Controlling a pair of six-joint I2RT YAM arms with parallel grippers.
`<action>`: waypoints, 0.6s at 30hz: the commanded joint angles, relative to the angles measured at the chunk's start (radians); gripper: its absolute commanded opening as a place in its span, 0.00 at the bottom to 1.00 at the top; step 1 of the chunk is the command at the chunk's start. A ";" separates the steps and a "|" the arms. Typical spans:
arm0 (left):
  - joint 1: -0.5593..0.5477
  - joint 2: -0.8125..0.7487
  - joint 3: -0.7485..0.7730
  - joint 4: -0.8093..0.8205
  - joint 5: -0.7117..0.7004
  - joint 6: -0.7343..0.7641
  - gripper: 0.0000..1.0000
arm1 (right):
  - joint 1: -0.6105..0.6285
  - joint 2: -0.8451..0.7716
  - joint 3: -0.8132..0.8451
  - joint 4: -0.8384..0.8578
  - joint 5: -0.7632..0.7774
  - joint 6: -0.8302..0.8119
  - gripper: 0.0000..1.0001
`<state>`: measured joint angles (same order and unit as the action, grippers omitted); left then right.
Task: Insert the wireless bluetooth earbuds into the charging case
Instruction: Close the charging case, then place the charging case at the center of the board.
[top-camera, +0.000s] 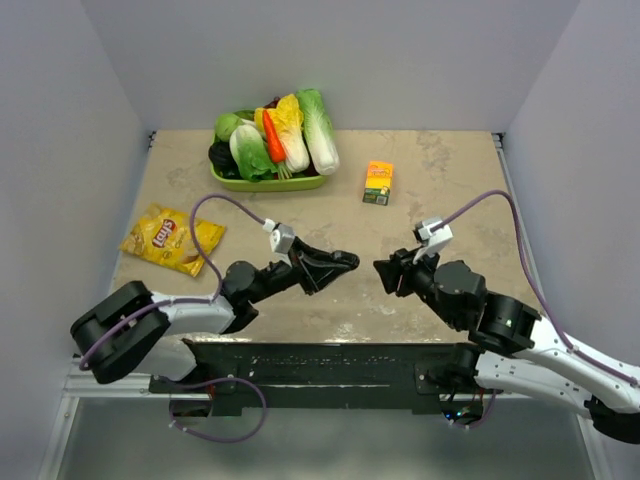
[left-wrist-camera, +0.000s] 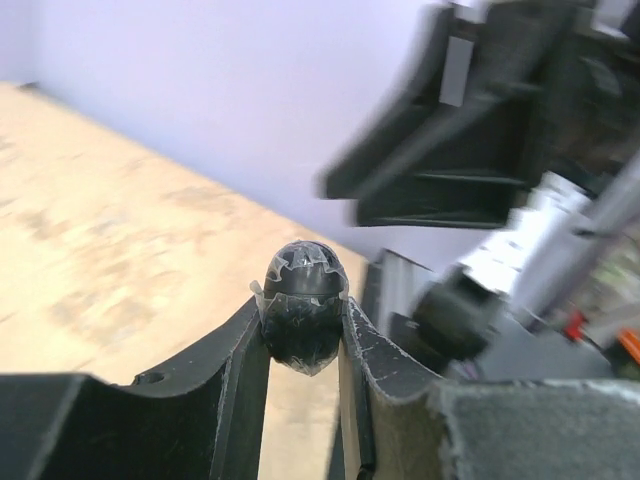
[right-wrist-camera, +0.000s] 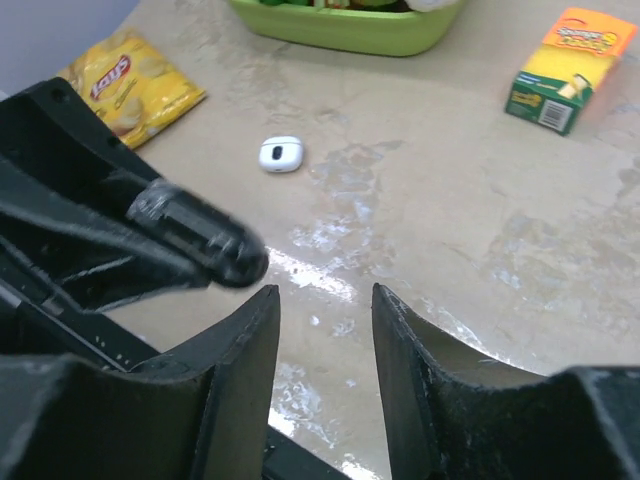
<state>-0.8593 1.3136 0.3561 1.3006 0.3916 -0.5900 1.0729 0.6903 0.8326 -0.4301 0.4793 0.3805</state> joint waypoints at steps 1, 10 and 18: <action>0.025 0.134 0.082 -0.080 -0.289 0.041 0.00 | 0.001 -0.080 -0.087 0.122 0.113 0.087 0.46; 0.151 0.469 0.297 -0.362 -0.304 -0.105 0.00 | 0.001 0.023 -0.064 0.073 0.030 0.110 0.47; 0.178 0.592 0.363 -0.541 -0.339 -0.103 0.21 | 0.002 0.034 -0.067 0.090 0.013 0.097 0.48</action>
<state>-0.6937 1.8832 0.6651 0.8486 0.0879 -0.6796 1.0733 0.7265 0.7494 -0.3801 0.5011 0.4706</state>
